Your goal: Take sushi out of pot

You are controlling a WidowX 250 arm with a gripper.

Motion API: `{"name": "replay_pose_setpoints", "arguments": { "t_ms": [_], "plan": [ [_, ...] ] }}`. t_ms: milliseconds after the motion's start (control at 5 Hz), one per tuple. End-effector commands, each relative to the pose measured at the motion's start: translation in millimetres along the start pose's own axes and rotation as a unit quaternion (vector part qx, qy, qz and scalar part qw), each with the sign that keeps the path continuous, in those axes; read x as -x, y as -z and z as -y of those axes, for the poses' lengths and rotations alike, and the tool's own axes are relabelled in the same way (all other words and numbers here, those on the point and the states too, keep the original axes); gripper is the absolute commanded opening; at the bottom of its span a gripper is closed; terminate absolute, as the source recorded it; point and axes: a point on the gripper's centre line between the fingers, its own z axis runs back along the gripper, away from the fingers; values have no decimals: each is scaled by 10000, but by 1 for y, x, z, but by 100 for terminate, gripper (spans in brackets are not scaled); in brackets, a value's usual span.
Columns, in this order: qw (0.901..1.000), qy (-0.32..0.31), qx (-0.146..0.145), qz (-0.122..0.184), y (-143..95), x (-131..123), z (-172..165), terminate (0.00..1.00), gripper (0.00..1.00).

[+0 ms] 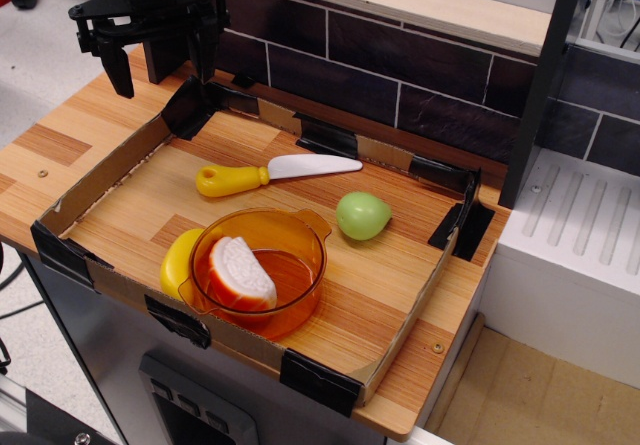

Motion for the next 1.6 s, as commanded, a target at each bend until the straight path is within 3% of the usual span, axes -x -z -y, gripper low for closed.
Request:
{"name": "replay_pose_setpoints", "arguments": {
  "t_ms": [0,200,800,1000,1400],
  "plan": [
    [10000,0,0,0,0,0,0,0,100],
    [9993,-283,200,111,-17,6,-5,0,100],
    [9990,-425,120,93,-38,71,-12,0,100],
    [9978,-606,217,145,-30,96,-7,0,100],
    [9934,-1121,167,152,-5,124,11,0,100]
  ]
}}
